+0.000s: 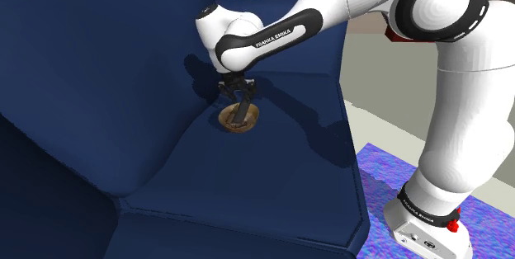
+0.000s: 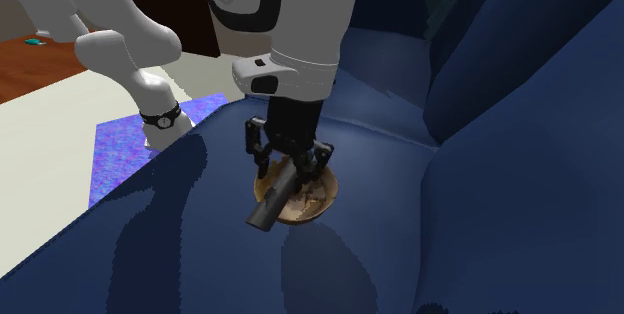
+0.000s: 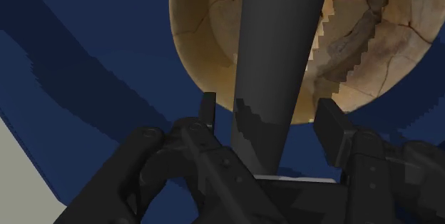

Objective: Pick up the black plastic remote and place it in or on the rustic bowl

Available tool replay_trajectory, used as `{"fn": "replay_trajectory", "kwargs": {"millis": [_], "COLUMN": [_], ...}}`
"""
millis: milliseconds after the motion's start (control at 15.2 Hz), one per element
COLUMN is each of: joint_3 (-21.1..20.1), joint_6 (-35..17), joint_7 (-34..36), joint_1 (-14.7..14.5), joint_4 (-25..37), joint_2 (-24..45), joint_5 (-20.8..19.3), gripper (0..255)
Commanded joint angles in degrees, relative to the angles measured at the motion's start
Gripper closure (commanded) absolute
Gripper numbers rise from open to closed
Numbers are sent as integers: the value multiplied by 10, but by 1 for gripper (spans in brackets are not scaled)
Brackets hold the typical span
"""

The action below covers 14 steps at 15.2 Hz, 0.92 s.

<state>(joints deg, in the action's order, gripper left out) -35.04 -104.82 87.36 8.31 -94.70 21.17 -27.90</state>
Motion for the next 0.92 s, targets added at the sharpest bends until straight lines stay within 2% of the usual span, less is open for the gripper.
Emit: {"fn": "replay_trajectory", "kwargs": {"millis": [0, 264, 528, 858], "joint_3": [0, 0, -8, -8], "joint_6": [0, 0, 67, 67], "joint_7": [0, 0, -10, -10], "joint_1": [0, 0, -16, -16], "joint_4": [0, 0, 62, 62], "joint_2": [0, 0, -6, -6], "joint_5": [0, 0, 10, 10], "gripper": [0, 0, 0, 0]}}
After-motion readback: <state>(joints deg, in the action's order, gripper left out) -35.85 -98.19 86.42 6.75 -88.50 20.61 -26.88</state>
